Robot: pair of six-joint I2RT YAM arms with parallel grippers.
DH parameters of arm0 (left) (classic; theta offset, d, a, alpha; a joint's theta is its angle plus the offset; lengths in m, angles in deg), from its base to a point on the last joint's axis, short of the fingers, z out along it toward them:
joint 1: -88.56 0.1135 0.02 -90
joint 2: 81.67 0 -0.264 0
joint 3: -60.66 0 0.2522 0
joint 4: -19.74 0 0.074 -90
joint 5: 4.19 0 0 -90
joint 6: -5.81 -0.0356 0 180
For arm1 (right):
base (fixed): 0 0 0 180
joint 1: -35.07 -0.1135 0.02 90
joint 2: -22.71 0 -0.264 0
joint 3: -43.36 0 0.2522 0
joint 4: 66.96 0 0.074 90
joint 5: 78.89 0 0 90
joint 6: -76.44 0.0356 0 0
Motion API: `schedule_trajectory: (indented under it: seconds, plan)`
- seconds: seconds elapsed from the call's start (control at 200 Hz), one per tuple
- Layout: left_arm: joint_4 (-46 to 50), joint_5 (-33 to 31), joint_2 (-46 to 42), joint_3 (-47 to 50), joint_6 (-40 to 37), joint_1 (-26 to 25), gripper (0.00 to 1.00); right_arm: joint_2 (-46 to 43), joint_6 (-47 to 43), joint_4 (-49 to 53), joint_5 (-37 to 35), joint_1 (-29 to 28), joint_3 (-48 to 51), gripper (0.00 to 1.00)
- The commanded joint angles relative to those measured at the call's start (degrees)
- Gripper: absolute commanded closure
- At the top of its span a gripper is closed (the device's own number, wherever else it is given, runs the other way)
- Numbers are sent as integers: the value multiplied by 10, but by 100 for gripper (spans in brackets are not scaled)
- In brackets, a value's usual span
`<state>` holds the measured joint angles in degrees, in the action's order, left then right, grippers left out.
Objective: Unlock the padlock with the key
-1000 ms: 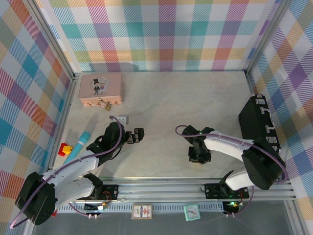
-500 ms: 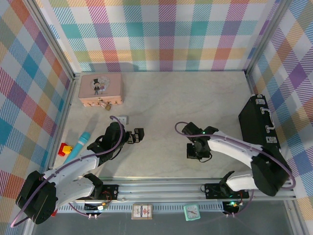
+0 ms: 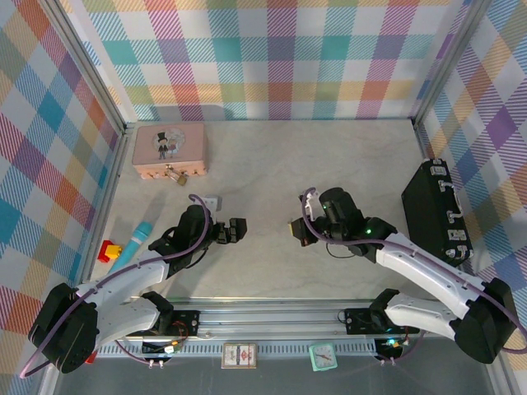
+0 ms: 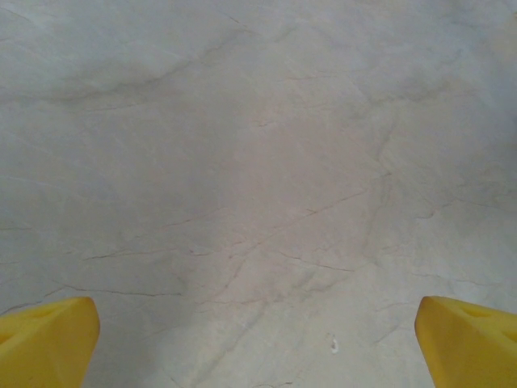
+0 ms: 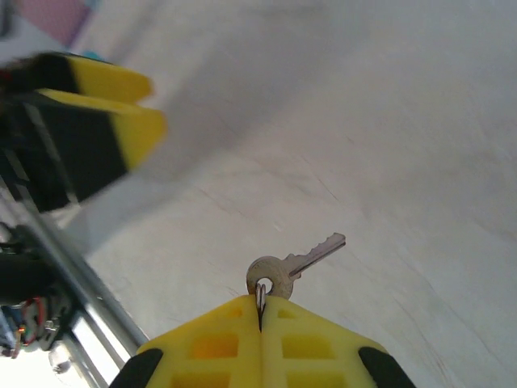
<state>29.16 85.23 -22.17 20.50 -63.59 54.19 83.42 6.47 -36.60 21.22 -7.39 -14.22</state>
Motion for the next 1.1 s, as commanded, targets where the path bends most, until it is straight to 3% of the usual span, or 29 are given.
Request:
schedule_trajectory:
  seconds: [0.0, 0.2, 0.44, 0.65, 1.095]
  plan:
    - [-32, 47, -11, -12, 8, -2, 0, 14, -76, -132, 83, -5, 16, 100]
    - [-13, 69, -36, -22, 16, 7, 0, 8, -240, -231, 43, -53, 67, 100]
    - [10, 180, -45, -67, 91, 45, 2, 9, -404, -305, 25, -62, 107, 100]
    - [25, 288, -13, -119, 128, 45, 11, 39, -443, -326, 12, -64, 95, 100]
    - [39, 315, 38, -154, 141, 44, 42, 78, -469, -360, -37, -89, 85, 100]
